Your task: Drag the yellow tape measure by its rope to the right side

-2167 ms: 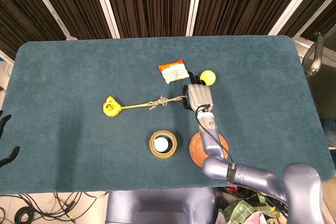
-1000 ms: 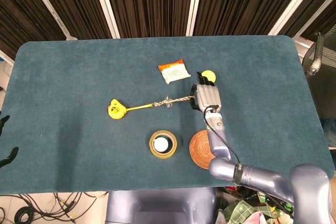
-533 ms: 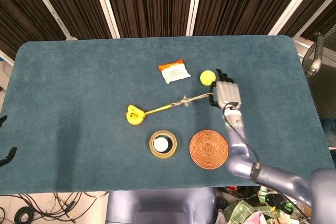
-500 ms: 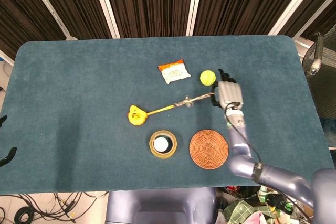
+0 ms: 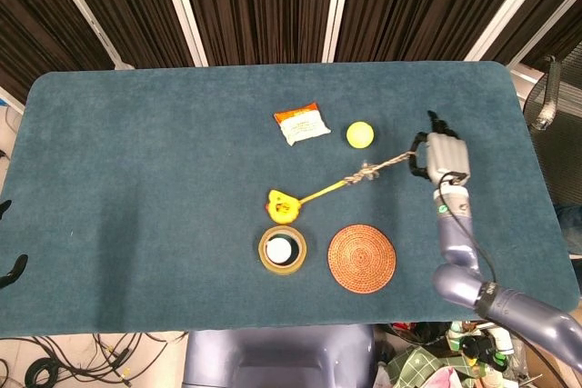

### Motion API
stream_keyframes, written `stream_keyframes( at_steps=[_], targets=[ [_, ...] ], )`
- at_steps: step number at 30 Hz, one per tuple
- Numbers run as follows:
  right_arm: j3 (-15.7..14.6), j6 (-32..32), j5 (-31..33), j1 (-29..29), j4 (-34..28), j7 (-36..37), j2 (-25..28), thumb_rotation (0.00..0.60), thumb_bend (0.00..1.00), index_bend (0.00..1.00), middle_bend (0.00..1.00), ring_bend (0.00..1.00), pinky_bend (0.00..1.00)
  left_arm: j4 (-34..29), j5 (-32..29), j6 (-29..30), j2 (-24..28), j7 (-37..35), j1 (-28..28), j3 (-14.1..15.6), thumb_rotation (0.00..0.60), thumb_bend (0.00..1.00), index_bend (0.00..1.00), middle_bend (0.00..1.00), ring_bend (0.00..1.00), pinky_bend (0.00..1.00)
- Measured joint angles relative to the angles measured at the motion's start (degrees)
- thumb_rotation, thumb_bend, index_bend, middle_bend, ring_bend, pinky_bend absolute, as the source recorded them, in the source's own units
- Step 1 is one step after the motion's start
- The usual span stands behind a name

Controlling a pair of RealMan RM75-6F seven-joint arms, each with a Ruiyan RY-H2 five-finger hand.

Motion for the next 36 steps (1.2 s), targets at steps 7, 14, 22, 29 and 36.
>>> stream_keyframes(
  at_steps=[7,14,22,29,36],
  targets=[
    [0.24,-0.83,0.88,-1.10,2.58,0.54,2.95,0.600,0.45,0.68,0.00,0.08,0.16,0.01,-0.01,0.15,-0.13,0.18,0.07,-0.06,0.600,0.30,0.10,0.00,0.00,0.00],
    [0.71,-1.51,2.37,-2.03,5.08,1.00,5.16,0.600,0.45,0.68,0.00,0.08,0.16,0.02,0.05,0.18,-0.12,0.16,0.09,-0.07,0.600,0.30,0.10,0.00,0.00,0.00],
    [1.53,-2.10,3.80,-2.63,8.40,1.43,7.11,0.600,0.45,0.68,0.00,0.08,0.16,0.04,0.03,0.14,-0.17,0.41,0.07,-0.09,0.600,0.30,0.10,0.00,0.00,0.00],
    [2.10,-2.15,4.58,-3.00,9.67,1.50,8.42,0.600,0.45,0.68,0.00,0.08,0.16,0.05,0.06,0.15,-0.16,0.42,0.11,-0.08,0.600,0.30,0.10,0.00,0.00,0.00],
    [2.24,-1.22,5.38,-2.86,8.64,0.05,8.65,0.600,0.45,0.68,0.00,0.08,0.16,0.02,0.01,-0.03,-0.15,0.44,0.04,-0.10,0.600,0.30,0.10,0.00,0.00,0.00]
  ],
)
